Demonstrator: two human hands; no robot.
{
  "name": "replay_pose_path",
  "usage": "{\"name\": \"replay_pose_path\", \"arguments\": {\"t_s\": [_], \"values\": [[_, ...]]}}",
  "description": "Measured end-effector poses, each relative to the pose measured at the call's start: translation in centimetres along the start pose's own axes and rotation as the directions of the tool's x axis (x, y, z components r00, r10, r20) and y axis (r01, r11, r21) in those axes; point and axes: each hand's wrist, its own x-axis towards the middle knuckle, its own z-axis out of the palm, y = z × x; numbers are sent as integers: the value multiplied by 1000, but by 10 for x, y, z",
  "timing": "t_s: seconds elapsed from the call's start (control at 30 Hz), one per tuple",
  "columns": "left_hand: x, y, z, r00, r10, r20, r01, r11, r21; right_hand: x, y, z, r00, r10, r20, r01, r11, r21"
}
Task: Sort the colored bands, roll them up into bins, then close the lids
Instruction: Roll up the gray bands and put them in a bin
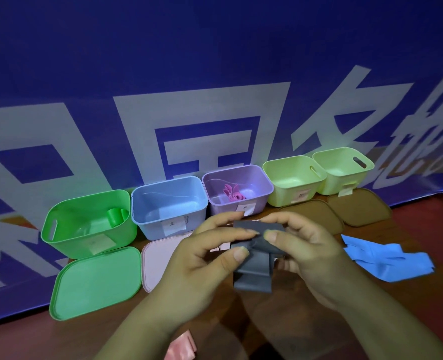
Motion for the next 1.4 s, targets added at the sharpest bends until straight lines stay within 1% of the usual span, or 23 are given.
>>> {"name": "replay_pose_path", "arguments": {"t_s": [0.13,0.2,0.3,0.43,0.53,0.57,0.63,0.77,0.87,1.07,1.23,1.4], "values": [[-6,-3,-6,998,-33,62,40,992,-120,-2,-2,5,999,46,0,-46,999,17],[-7,-5,-9,998,-35,59,41,993,-107,-3,-2,8,998,56,18,-56,998,22],[-5,-7,-12,1000,-24,12,25,998,-50,-4,-3,12,998,45,35,-45,999,23],[-4,-9,-14,998,-46,-35,44,998,-45,-2,0,16,999,-31,7,32,996,-79],[-3,-9,-14,997,-72,-38,71,997,-38,-1,2,16,989,-147,-21,139,966,-218],[-2,-9,-13,996,-81,-37,80,996,-27,-1,3,16,983,-182,-32,170,957,-236],[-1,-11,-13,994,-98,-47,97,995,-27,0,5,14,970,-241,-12,233,948,-218],[6,-17,-13,977,-162,-137,145,982,-122,2,9,14,923,-371,99,384,900,-205],[12,-18,-11,976,-167,-139,147,978,-146,9,9,7,914,-385,128,403,900,-166],[29,-22,5,971,-200,-132,173,966,-191,22,11,-15,909,-370,193,391,916,-87],[51,-23,33,967,-220,-126,186,954,-236,39,13,-45,905,-404,133,421,895,-145],[87,-25,75,971,-212,-109,191,966,-173,54,8,-93,888,-445,113,459,869,-187]]}}
